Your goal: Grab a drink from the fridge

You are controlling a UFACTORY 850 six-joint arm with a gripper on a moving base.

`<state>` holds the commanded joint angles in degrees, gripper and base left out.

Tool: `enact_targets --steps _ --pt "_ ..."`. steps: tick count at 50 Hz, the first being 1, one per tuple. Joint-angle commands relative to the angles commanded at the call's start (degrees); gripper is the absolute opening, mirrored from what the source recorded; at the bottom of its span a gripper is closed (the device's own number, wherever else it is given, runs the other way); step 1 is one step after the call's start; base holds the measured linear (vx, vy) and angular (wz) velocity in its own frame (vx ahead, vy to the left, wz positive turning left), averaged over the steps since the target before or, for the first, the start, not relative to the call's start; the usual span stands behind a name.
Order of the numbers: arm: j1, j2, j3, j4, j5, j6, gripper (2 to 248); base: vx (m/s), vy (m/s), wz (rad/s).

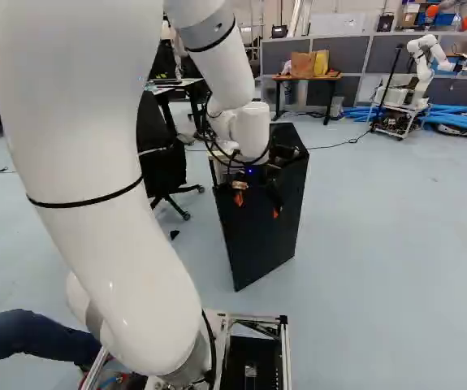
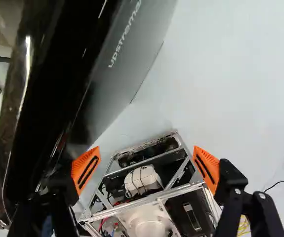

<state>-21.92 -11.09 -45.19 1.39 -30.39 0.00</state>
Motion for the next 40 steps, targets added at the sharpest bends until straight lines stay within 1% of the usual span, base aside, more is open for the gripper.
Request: enact_targets --steps 24,40 --pt "3.9 -1.6 -2.0 -1.5 4.1 0.0 247 0.0 0.0 0.0" --pt "6.1 -3.0 -3.7 -1.9 6.7 0.0 247 0.0 0.0 0.0"
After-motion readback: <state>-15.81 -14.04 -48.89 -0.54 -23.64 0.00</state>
